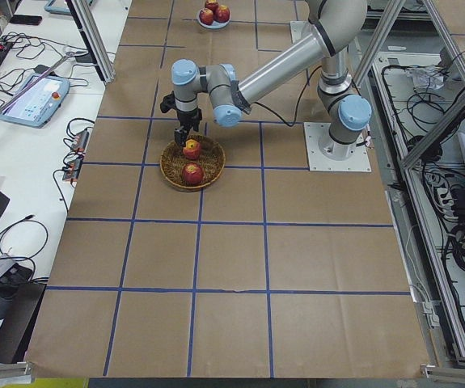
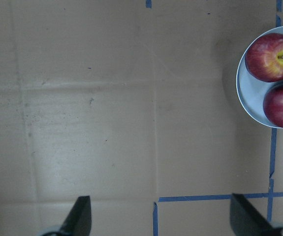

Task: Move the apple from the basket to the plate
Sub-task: 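Lower the left gripper into the basket and grasp the yellow-red striped apple, then lift the striped apple with the left gripper and carry it toward the table center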

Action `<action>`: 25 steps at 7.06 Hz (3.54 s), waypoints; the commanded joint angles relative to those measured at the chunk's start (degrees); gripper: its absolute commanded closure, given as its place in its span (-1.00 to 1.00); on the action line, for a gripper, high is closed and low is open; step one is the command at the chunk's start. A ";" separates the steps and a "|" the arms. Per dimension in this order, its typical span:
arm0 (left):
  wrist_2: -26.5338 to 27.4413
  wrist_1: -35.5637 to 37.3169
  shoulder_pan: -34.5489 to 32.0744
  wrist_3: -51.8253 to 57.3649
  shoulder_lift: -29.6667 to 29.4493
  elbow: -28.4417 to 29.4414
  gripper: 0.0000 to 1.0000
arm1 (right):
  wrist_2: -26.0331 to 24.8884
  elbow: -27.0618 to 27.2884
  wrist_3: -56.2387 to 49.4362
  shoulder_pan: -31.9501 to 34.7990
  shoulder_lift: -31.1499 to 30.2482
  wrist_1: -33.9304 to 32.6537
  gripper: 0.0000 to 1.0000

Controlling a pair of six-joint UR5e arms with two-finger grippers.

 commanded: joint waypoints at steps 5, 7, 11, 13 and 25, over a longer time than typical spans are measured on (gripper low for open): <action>-0.93 0.05 2.34 -0.19 -3.87 0.01 -0.91 | 0.00 0.00 0.00 0.00 -0.12 0.00 -1.00; -0.93 -0.47 2.17 -1.24 -3.96 -0.08 -0.26 | 0.00 0.00 0.00 0.00 -0.12 0.00 -1.00; -2.93 -1.52 -1.15 -9.63 -0.21 0.27 0.22 | 0.00 0.00 0.00 0.00 -0.21 0.00 -1.00; -2.78 -5.22 -11.84 -29.52 2.80 2.11 0.22 | 0.00 0.00 0.00 0.00 -0.12 0.00 -1.00; 2.76 -6.72 -40.55 -64.17 -12.57 14.60 0.18 | 0.00 0.00 0.00 -0.08 -0.12 0.00 -1.00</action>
